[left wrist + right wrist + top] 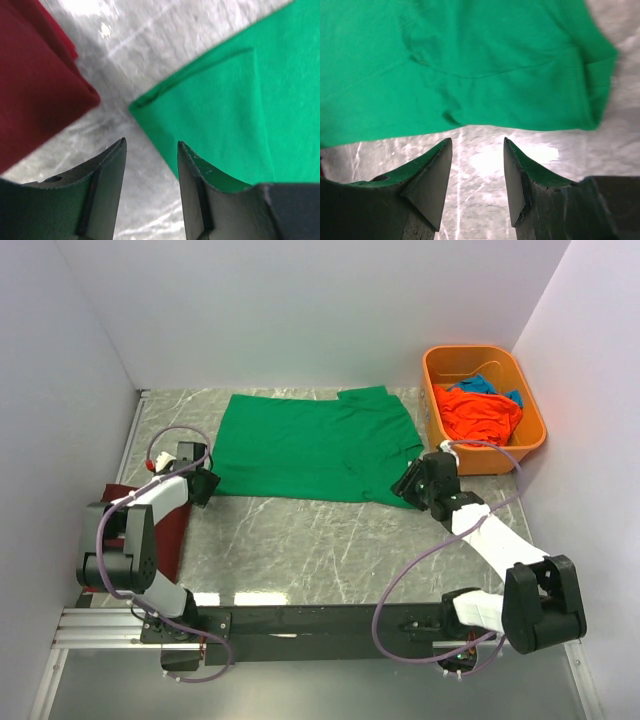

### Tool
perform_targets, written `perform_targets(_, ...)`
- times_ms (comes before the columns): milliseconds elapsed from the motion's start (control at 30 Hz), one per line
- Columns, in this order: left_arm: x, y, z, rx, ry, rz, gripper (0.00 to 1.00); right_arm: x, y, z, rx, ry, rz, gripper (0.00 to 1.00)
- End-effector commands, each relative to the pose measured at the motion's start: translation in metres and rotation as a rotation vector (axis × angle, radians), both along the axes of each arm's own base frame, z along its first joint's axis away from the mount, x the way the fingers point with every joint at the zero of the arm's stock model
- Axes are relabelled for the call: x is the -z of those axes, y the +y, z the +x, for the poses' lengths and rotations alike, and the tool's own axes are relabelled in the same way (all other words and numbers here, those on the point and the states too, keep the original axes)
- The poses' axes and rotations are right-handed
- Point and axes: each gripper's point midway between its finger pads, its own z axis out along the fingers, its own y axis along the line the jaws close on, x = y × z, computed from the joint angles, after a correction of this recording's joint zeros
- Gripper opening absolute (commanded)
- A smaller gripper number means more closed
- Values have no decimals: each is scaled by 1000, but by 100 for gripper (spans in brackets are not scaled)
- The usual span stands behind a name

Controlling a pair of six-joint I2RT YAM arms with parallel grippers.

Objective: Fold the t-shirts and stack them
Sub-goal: Fold the tshirt

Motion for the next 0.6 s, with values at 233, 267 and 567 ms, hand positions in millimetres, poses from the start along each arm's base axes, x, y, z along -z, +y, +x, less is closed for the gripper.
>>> perform_targets(233, 12, 19, 23, -51, -67, 78, 46, 21, -39, -2, 119, 38, -26, 53)
perform_targets(267, 13, 18, 24, -48, -66, 76, 44, 22, -41, 0, 129, 36, -22, 53)
perform_targets(567, 20, 15, 29, -22, -67, 71, 19, 40, -60, 6, 189, 104, 5, 53)
